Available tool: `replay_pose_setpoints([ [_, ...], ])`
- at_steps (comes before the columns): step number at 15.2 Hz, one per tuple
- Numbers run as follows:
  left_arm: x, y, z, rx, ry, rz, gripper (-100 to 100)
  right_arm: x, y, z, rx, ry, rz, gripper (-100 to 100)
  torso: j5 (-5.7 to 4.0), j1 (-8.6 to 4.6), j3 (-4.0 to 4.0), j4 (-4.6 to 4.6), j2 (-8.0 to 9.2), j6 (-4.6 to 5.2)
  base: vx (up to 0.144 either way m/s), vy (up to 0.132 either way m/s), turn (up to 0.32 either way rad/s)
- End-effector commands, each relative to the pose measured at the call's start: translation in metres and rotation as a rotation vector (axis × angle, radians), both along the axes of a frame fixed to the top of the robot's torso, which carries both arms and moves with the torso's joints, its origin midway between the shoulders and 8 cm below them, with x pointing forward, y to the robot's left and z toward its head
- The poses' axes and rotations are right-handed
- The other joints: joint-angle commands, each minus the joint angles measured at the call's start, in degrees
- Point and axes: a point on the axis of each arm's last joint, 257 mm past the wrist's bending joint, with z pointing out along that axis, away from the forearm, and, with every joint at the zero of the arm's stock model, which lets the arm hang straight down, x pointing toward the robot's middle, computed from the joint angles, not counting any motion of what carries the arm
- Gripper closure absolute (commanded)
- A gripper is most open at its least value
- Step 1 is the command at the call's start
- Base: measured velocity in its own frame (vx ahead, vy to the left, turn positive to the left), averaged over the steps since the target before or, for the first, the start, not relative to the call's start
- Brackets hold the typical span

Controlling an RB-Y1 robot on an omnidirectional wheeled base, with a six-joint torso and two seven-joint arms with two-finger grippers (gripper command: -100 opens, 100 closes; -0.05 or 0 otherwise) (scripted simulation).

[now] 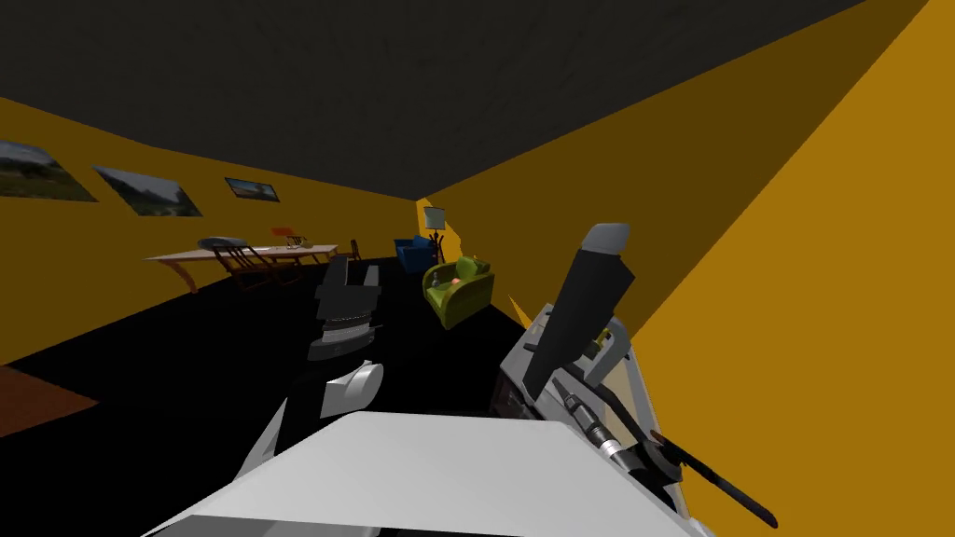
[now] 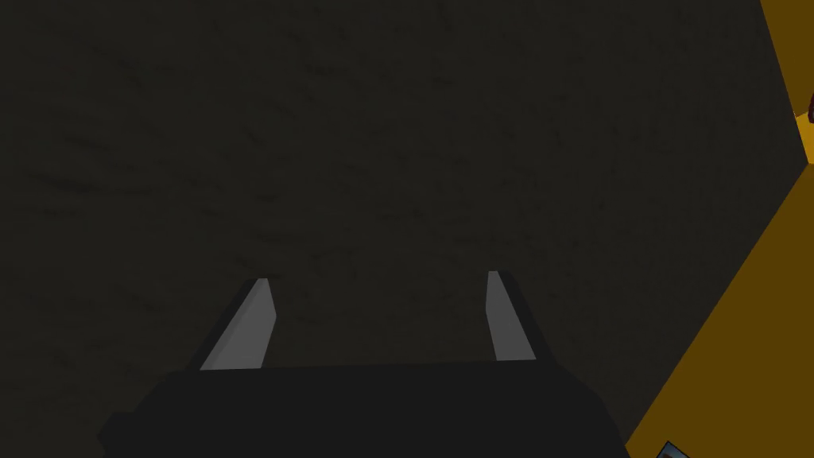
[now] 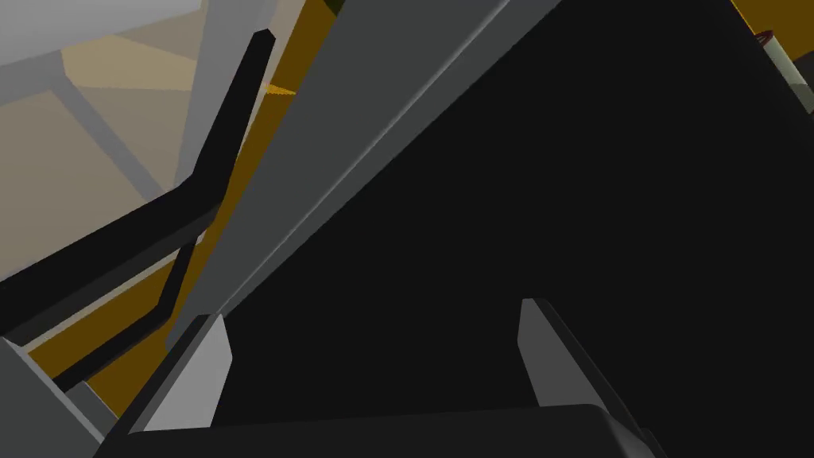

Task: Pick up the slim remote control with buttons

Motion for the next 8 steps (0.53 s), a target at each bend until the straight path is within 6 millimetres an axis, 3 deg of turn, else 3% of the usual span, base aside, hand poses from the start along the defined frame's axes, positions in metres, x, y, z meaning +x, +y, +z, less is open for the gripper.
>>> replay_pose_setpoints([
  [1,0.0,0.0,0.0,0.0,0.0,0.0,0,-0.019,-0.006,-0.021,-0.034,0.063,0.01,-100,0.0,0.0,0.0,0.0,0.0,0.0,0.036,-0.013,0.35],
  [2,0.0,0.0,0.0,0.0,0.0,0.0,0,-0.02,-0.006,-0.022,-0.04,0.065,0.014,-100,-0.1,-0.03,-0.11,-0.05,-0.17,-0.08,0.012,-0.009,0.131],
  [3,0.0,0.0,0.0,0.0,0.0,0.0,0,-0.04,-0.016,-0.038,-0.062,0.124,0.014,-100,-0.11,0.0,-0.17,-0.08,-0.25,-0.06,0.019,0.007,0.286],
  [5,0.0,0.0,0.0,0.0,0.0,0.0,0,-0.043,-0.017,-0.042,-0.077,0.136,0.022,-100,-0.11,-0.02,-0.19,-0.1,-0.27,-0.06,-0.02,-0.022,0.156],
  [6,0.0,0.0,0.0,0.0,0.0,0.0,0,-0.064,-0.025,-0.055,-0.102,0.193,0.029,-100,-0.11,-0.05,-0.17,-0.08,-0.24,-0.06,-0.036,-0.037,0.178],
  [8,0.0,0.0,0.0,0.0,0.0,0.0,0,-0.069,-0.027,-0.06,-0.112,0.207,0.031,-100,-0.14,-0.12,-0.13,-0.07,-0.18,-0.08,-0.022,-0.018,0.279],
])
